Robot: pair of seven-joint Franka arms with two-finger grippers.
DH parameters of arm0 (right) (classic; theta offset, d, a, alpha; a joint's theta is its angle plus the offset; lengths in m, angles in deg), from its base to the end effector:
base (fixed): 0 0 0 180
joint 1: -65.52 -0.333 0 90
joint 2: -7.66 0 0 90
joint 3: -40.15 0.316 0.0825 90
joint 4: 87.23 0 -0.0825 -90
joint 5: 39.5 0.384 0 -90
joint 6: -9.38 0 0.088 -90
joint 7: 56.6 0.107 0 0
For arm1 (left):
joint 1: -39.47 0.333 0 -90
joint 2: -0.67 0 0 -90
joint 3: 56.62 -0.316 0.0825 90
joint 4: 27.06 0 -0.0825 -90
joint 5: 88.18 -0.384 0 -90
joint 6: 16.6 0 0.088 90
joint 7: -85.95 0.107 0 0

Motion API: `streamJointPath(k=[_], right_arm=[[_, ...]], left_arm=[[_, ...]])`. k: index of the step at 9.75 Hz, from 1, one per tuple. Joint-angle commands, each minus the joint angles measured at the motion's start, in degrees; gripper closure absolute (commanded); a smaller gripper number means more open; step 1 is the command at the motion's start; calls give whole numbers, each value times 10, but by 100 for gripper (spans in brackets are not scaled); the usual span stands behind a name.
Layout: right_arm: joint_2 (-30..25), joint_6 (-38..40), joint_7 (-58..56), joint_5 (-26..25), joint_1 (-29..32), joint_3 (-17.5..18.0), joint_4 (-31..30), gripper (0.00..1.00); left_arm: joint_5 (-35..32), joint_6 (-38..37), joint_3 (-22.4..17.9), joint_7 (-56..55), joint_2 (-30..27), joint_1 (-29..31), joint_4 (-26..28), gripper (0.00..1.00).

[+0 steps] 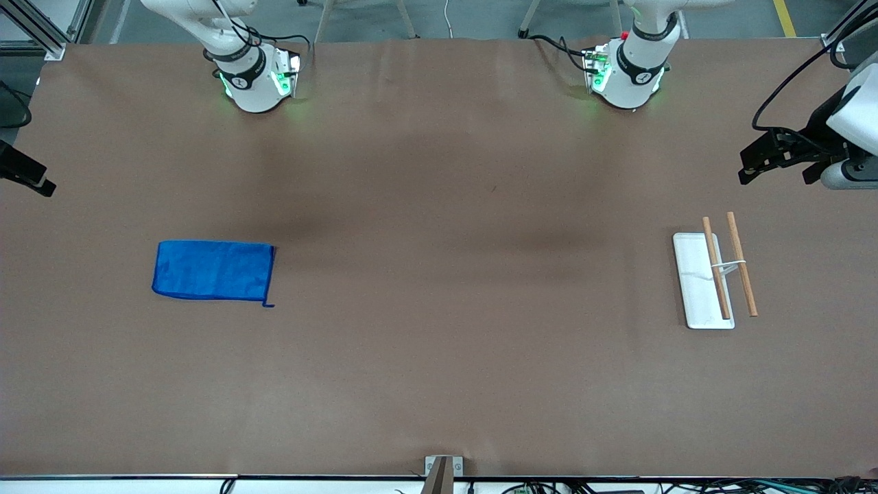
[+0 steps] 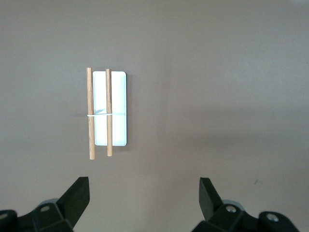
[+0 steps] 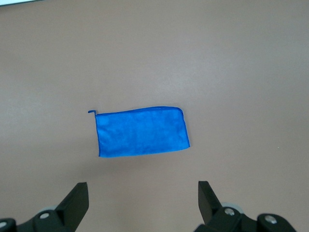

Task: Right arm passes towel to left arm to hang

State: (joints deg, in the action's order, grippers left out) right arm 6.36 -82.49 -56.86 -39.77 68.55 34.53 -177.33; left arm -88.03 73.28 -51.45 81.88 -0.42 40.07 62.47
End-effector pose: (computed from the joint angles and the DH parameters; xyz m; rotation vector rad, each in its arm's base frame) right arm 0.5447 -0.0840 0.6391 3.1255 -0.2293 0.0833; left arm 0.5470 -0.0445 0.6386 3.1385 -0.0138 0.0391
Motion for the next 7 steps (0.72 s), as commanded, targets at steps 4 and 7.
streamJointPath(k=[4,7], right_arm=[[0,6,-4,0,-2,-3,5,0],[0,6,-4,0,-2,-3,5,0]], left_arm=[[4,6,2,9,8,4,12,0],[3,6,1,9,13,4,13,0]])
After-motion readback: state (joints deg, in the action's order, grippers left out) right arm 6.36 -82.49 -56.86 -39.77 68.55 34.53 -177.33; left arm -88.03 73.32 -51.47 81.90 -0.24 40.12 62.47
